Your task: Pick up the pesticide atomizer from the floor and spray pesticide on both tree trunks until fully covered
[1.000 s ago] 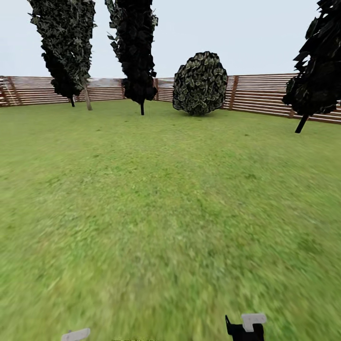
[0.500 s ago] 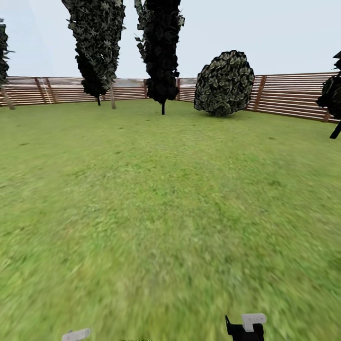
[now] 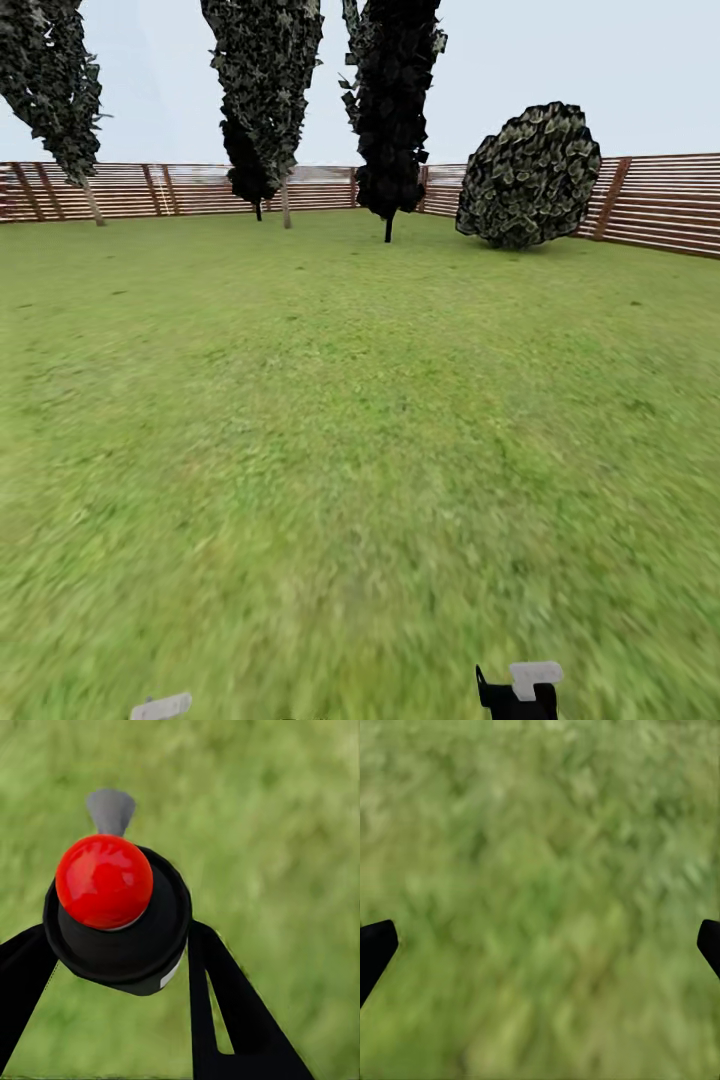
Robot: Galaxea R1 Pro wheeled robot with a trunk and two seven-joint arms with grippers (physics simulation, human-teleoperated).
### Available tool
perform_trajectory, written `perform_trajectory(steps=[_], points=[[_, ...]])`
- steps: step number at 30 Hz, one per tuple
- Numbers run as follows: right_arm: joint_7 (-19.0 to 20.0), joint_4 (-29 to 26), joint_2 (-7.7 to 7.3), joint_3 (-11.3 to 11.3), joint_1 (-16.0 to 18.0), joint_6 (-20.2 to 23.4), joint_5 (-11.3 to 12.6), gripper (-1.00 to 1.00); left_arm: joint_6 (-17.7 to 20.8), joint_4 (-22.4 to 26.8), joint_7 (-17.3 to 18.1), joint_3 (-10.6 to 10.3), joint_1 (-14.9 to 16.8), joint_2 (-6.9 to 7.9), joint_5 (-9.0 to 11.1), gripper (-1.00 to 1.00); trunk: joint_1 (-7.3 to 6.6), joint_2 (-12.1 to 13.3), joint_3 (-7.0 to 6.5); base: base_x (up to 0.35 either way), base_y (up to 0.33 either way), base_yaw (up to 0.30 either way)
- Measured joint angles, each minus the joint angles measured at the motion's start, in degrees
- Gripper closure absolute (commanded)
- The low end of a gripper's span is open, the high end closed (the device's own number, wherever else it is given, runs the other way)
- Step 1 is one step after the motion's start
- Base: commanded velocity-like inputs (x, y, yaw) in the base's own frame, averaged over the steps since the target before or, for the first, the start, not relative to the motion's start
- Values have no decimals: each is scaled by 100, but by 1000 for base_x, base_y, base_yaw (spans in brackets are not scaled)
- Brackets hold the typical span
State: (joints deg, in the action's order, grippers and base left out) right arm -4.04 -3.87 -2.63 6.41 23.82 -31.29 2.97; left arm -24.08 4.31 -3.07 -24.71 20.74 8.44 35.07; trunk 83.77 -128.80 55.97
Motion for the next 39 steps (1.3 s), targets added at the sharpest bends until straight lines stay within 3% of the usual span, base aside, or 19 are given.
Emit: perform_trajectory(steps=[39], points=[[0,0,4,0,0,0,-6,-100,0,0,-4,0,0,0,0,100,0,0,0,0,0,281]])
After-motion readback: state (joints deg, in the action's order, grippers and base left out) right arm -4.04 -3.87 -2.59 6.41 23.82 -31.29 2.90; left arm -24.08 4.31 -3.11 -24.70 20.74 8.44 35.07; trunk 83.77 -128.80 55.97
